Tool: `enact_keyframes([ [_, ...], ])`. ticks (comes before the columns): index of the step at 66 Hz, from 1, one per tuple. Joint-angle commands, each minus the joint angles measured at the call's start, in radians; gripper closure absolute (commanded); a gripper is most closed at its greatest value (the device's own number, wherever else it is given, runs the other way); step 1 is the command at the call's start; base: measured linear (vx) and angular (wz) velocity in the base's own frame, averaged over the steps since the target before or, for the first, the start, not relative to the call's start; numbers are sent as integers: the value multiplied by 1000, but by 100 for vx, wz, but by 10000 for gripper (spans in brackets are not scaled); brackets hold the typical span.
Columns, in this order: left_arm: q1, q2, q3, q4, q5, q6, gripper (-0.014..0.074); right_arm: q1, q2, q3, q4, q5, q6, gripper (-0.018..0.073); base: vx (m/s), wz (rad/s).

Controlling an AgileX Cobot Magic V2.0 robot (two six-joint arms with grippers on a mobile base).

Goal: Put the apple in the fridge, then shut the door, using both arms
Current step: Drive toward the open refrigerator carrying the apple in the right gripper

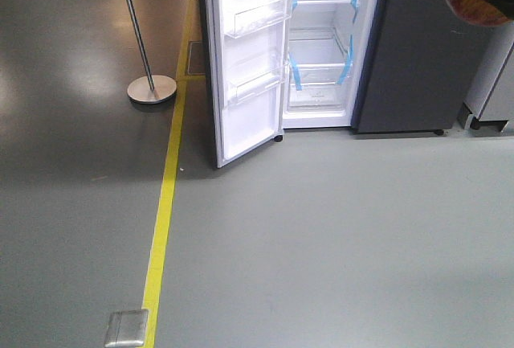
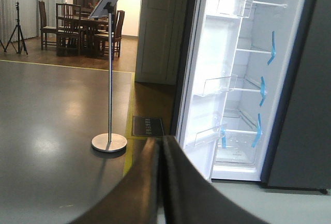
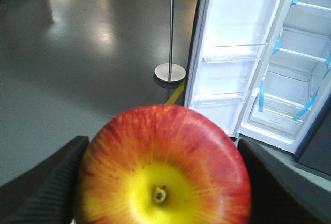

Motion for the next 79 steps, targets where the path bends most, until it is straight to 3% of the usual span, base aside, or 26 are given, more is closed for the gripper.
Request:
enact_keyframes([
  [1, -2, -15, -19, -7, -73, -9, 603, -2, -20, -30, 35, -63, -7, 451, 22, -5],
  [79, -2, -15, -19, -7, -73, -9, 603, -2, -20, -30, 35, -63, -7, 451, 19, 1],
])
